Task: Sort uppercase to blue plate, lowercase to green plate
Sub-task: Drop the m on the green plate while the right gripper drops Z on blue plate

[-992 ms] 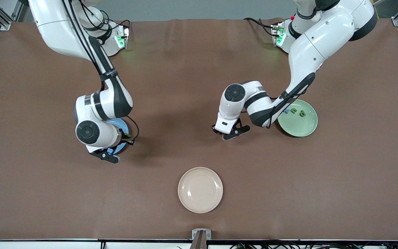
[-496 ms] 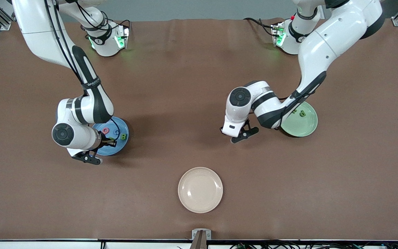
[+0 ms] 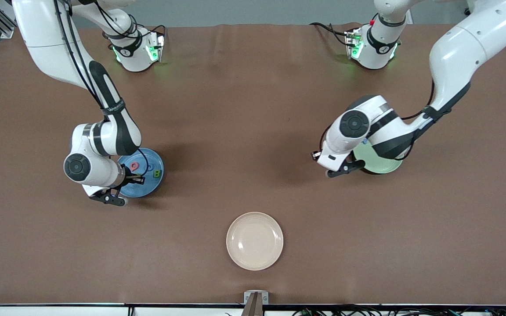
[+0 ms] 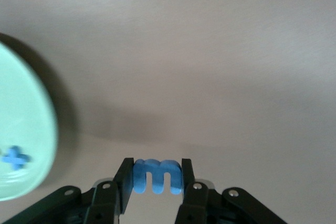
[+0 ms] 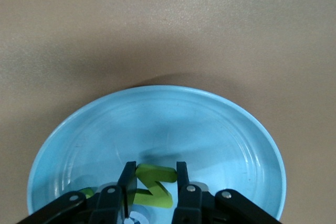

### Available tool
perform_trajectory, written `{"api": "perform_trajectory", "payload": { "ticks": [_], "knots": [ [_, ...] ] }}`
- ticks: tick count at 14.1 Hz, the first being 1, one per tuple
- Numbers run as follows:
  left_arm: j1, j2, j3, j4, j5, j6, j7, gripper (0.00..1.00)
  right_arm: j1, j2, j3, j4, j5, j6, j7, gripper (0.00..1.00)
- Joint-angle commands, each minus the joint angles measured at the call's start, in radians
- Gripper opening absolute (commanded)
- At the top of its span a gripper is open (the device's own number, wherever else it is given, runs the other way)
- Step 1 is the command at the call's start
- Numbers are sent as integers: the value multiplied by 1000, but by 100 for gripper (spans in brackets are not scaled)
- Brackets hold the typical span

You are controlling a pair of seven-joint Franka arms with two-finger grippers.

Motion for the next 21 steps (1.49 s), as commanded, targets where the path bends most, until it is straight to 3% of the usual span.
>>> {"api": "perform_trajectory", "payload": {
  "ticks": [1,2,3,4,9,13,19,21],
  "knots": [
    [160,-33,-74,-118,50,-1,93,12,-16,-46,16,-43,-9,0,-9,15],
    [206,-33,-87,-142,66,-1,139,12,-17,-51,16,-41,-9,-1,-11,37],
    [241,-31,-90,-158,82,-1,183,12,-17,-63,16,-43,-9,-4,-9,80],
    [277,-31,-90,-171,107,-1,228,12,-17,-74,16,-38,-7,-26,-8,100],
    [387,-13,-64,-188,214,15,389,12,-19,-123,15,84,-7,-254,4,100],
    [380,-7,14,-191,268,103,400,12,-57,-136,15,228,-10,-443,-11,100],
    [378,1,31,-198,276,120,400,17,-103,-167,16,457,-53,-682,-101,100],
    [380,4,33,-200,276,127,400,19,-134,-190,16,480,-53,-708,-162,100]
  ]
}}
